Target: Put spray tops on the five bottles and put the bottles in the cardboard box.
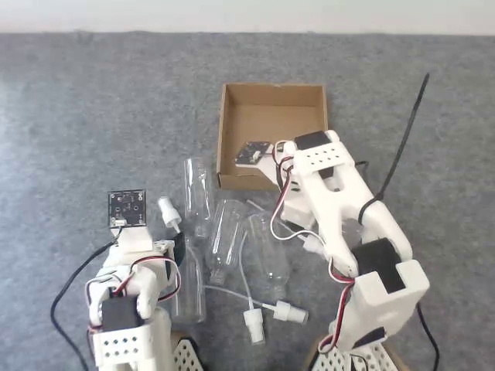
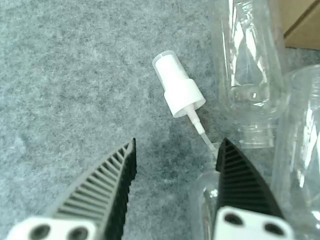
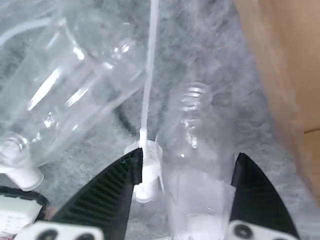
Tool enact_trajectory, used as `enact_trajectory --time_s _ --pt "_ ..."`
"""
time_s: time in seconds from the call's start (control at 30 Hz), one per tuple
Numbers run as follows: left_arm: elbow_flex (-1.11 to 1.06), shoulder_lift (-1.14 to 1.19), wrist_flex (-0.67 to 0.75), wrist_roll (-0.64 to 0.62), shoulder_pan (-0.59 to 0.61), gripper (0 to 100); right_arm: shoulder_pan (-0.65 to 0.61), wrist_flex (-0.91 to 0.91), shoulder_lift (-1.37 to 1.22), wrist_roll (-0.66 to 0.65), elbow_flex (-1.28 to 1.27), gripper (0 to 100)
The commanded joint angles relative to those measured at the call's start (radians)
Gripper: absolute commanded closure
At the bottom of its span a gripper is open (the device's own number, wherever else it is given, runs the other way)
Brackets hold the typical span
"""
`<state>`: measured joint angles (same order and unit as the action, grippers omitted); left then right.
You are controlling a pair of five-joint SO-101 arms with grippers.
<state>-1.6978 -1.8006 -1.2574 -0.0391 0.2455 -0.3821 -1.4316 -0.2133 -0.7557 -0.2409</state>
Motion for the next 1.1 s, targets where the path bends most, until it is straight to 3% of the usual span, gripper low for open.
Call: enact_trajectory --time_s 0.0,0.27,0.93,1.07 --pt "0.013 -0.023 -0.005 0.0 0.003 75 0.002 0.024 0.022 -0.009 -0.031 74.2" --pt "0.013 -0.023 -0.005 0.0 0.005 75 -0.001 0.019 0.033 -0.009 -0.038 86.5" --pt "0.013 -0.023 -0.005 0.0 0.005 75 0.008 -0.217 0.406 -0.002 -0.037 87.2" --pt "0.013 -0.023 -0.005 0.0 0.005 75 0.062 -0.255 0.466 0.032 -0.037 87.2"
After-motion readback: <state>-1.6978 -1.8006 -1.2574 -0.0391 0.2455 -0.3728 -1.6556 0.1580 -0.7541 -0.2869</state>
